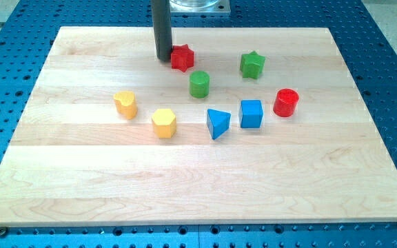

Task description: Place your arm to the right of the green star

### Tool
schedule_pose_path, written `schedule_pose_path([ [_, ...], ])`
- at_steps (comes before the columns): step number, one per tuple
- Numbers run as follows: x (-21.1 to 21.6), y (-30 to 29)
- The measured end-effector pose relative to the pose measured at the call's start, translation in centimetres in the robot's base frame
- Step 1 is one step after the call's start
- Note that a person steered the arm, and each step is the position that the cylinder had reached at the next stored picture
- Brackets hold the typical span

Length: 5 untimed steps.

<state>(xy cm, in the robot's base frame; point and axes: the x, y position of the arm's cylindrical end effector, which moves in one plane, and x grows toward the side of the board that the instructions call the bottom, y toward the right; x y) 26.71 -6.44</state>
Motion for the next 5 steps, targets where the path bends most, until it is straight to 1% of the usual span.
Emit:
schedule_pose_path([
  [1, -0.4, 6.2],
  [2, -0.4, 10.8],
  [3, -0.6, 10.5],
  [4, -2.5, 6.3],
  [5, -3.0, 3.5],
])
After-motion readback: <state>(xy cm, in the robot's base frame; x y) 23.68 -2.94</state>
